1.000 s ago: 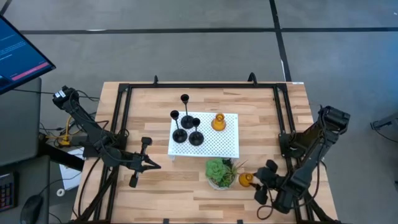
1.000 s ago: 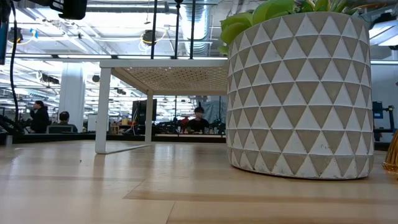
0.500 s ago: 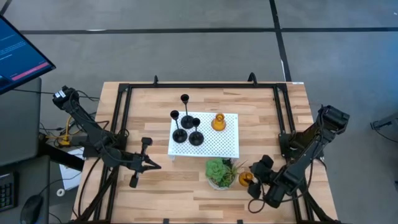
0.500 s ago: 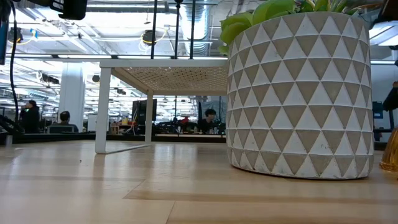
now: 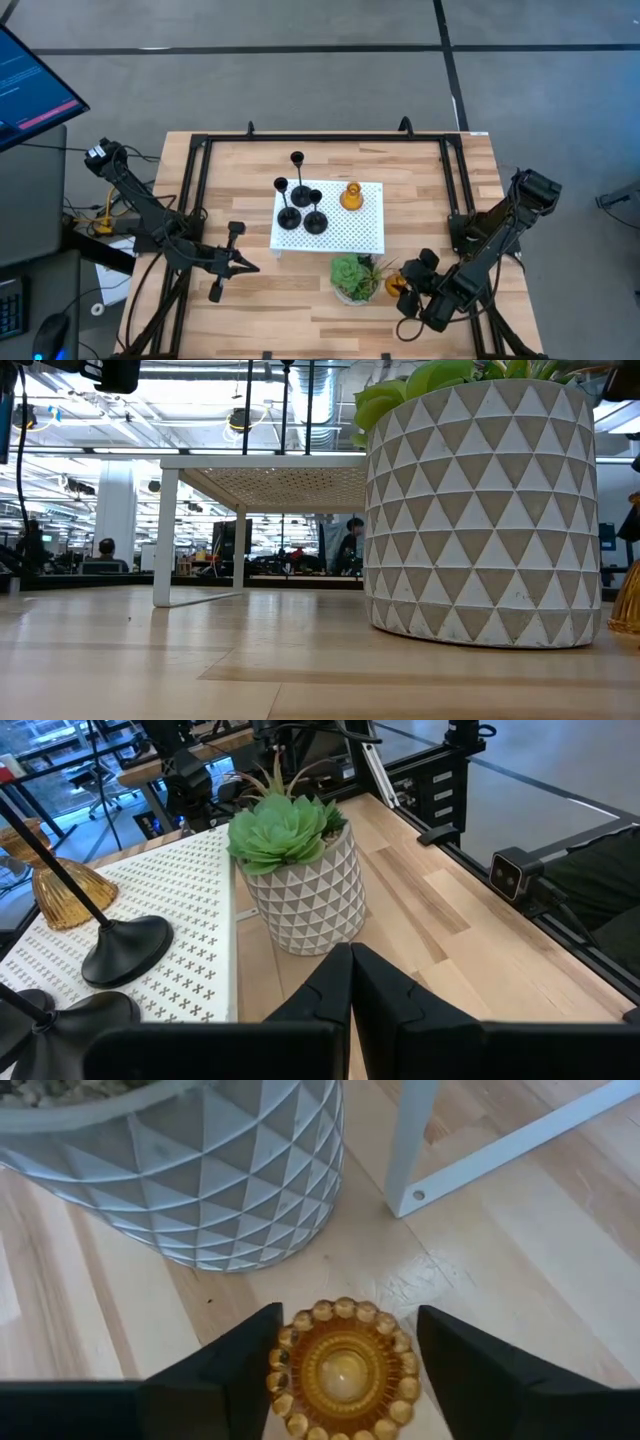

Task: Pick & Place candle stick holders
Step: Put the orange transparent candle holder on the shelf

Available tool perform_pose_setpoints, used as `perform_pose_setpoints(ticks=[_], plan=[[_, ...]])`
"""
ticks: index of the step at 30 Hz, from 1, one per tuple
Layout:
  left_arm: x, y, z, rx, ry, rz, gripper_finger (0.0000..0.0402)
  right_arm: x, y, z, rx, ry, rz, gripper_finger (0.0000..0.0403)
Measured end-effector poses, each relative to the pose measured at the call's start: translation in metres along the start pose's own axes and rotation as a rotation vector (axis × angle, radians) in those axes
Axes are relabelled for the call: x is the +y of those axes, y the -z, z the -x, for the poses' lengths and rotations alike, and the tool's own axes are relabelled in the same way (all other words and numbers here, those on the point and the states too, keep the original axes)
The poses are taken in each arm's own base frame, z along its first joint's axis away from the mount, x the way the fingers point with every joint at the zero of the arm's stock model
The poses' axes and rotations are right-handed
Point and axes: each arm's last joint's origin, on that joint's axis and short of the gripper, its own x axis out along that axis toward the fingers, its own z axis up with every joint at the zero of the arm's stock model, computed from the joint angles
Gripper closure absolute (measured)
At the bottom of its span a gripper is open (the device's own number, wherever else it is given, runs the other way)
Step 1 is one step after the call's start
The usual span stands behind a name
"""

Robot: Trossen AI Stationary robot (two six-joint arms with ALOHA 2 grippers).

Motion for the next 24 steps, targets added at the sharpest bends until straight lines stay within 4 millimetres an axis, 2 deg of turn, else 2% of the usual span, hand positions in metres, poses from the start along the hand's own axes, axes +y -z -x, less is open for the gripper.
perform_pose_setpoints(ticks=[8,12,17,24], plan=[[0.0000,0.0000,0.0000,0.000,0.000,0.000,0.0394,0.0016,0.0004,0.0005,0.001,-0.015,-0.007,0.0247],[0.0000,0.0000,0.0000,0.000,0.000,0.000,0.0394,0.0023,0.0028,0.0026,0.016,-0.028,-0.004,0.0244],[0.0000,0.0000,0.0000,0.000,0.000,0.000,0.0394,0.0021,0.0009,0.0052,0.053,-0.041,-0.036,0.0212],[0.0000,0.0000,0.0000,0.000,0.000,0.000,0.0394,0.0045,-0.0023,0.0065,0.055,-0.053,-0.030,0.0248]])
